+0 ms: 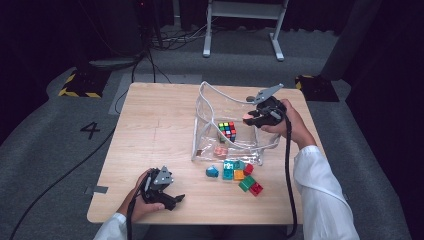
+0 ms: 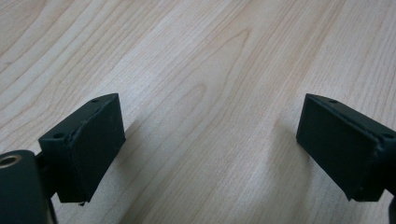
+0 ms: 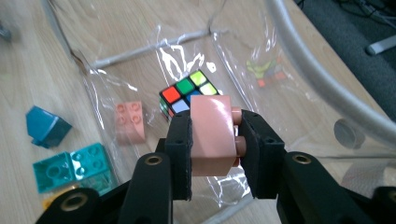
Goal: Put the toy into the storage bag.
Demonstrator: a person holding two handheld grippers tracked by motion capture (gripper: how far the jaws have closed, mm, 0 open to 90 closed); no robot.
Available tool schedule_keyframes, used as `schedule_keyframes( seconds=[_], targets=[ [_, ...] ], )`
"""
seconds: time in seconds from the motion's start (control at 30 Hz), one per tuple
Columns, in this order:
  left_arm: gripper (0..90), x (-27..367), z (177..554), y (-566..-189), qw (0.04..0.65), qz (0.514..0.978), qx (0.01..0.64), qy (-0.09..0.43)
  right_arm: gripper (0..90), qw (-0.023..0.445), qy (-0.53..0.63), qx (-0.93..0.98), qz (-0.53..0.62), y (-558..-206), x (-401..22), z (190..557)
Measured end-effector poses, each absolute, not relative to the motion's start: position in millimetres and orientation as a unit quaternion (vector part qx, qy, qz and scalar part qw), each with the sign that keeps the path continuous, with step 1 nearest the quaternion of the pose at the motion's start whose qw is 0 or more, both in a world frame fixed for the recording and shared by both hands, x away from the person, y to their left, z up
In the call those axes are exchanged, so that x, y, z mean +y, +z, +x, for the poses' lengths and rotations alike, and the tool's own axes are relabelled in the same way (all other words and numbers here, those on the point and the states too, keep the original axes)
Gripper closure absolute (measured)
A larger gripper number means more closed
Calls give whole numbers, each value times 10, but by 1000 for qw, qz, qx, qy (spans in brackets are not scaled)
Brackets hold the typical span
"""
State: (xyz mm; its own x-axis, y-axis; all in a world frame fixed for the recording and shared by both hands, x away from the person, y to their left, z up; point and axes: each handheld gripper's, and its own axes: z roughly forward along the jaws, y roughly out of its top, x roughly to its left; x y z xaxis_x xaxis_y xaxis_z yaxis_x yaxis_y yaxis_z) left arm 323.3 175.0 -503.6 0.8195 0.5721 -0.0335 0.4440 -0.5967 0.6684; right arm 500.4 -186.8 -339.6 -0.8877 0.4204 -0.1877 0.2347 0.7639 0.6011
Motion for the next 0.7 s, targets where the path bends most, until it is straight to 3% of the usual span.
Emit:
schedule_keyframes(
  seconds=[0.63,0.7],
  targets=[
    [80,1750,3234,-5036,346,889,285,92,661,176,206,942,198,-3503,-2072,4995],
    [80,1750,3234,-5036,346,889,285,92,606,179,226,935,205,-3485,-2119,4982]
  ],
)
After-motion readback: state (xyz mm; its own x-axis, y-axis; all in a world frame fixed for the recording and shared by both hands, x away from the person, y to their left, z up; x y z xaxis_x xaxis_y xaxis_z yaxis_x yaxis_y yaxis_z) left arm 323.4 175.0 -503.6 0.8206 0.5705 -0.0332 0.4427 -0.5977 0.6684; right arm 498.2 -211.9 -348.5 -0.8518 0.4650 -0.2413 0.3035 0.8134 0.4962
